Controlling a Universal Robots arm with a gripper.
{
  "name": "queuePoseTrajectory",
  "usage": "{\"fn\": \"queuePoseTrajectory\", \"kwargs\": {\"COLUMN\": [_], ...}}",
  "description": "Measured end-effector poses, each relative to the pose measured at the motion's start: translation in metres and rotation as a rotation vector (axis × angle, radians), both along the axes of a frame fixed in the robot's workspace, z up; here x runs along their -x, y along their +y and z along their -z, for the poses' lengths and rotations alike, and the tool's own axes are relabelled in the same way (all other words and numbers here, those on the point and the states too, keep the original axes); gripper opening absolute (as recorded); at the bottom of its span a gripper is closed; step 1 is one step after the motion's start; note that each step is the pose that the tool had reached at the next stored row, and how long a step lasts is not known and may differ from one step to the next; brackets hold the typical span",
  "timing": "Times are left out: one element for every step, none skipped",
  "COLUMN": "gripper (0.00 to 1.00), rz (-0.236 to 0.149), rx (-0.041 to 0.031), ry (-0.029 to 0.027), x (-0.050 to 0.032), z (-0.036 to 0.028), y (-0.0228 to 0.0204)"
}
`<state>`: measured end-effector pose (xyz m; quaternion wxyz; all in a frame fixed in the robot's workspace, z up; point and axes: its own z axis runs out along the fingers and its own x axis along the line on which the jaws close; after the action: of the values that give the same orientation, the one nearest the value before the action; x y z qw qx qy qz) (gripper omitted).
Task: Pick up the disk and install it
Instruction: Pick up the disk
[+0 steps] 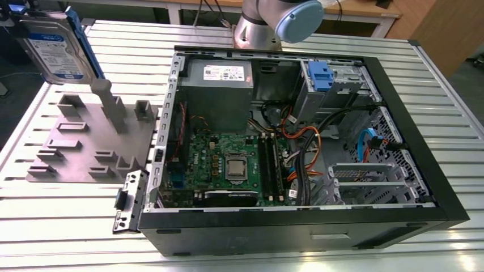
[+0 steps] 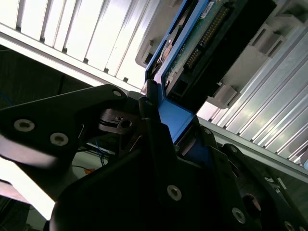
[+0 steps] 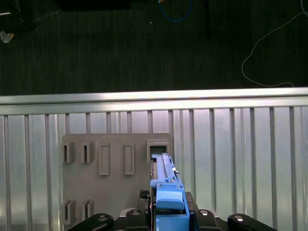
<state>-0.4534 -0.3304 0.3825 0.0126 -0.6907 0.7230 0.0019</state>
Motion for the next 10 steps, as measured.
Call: {"fn": "queuePoseTrajectory", "kwargs": {"gripper": [0.37, 0.37, 0.37, 0.37, 0.37, 0.37, 0.37, 0.37, 0.37, 0.37], "rz": [0.000, 0.000, 0.000, 0.000, 0.000, 0.000, 0.000, 0.000, 0.000, 0.000], "rx": [0.0000, 0.0001, 0.0001, 0.0001, 0.0001, 0.0000, 0.0001, 0.0001, 0.0002, 0.0002], "ry": [0.0000, 0.0002, 0.0001, 0.0002, 0.0001, 0.0001, 0.0002, 0.0003, 0.0003, 0.0003], "x": [0.0000, 0.0000, 0.0000, 0.0000, 0.0000, 0.0000, 0.0000, 0.0000, 0.0000, 0.0000], "z": [-0.0001, -0.0003, -0.0004, -0.0009, -0.0010, -0.0010, -0.0012, -0.0014, -0.0017, -0.0021], "y": [0.0000, 0.0000, 0.0000, 0.0000, 0.0000, 0.0000, 0.0000, 0.0000, 0.0000, 0.0000]}}
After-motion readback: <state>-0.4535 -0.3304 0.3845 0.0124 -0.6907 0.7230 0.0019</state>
